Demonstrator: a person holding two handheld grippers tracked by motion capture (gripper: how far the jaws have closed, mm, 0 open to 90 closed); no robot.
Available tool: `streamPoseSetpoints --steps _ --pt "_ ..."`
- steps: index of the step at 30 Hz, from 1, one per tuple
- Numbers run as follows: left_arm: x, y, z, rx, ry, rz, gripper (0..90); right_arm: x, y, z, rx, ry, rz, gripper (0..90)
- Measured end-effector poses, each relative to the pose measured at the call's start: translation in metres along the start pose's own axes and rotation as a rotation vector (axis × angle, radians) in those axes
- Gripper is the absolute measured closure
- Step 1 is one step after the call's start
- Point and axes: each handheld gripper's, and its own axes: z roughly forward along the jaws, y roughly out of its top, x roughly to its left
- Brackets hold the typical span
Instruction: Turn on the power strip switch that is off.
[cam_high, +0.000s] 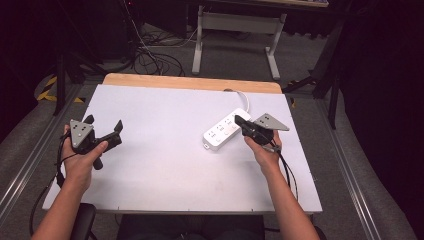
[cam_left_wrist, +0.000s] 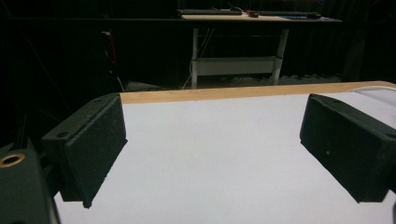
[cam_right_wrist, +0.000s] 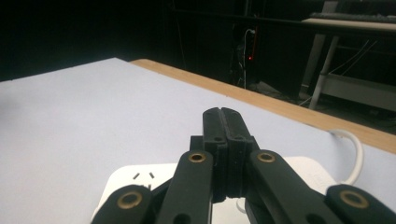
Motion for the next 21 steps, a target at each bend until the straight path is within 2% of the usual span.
streamPoseSetpoints --steps 8,13,15,18,21 --pt "0.0 0.0 0.0 0.002 0.001 0.001 7.8 0.003 -0.013 0.023 0.129 0.021 -0.004 90.0" --pt "0.001 0.0 0.0 0.004 -0.001 0.002 7.9 0.004 -0.016 0.029 0.176 0.027 -0.005 90.0" --pt "0.001 0.0 0.0 0.004 -0.002 0.003 7.9 0.005 -0.019 0.032 0.222 0.038 0.0 90.0" --pt "0.001 0.0 0.0 0.005 -0.002 0.002 7.9 0.006 -0.021 0.034 0.262 0.037 0.0 90.0" --pt "0.001 0.0 0.0 0.005 -0.001 0.002 8.0 0.006 -0.023 0.036 0.282 0.039 -0.002 90.0"
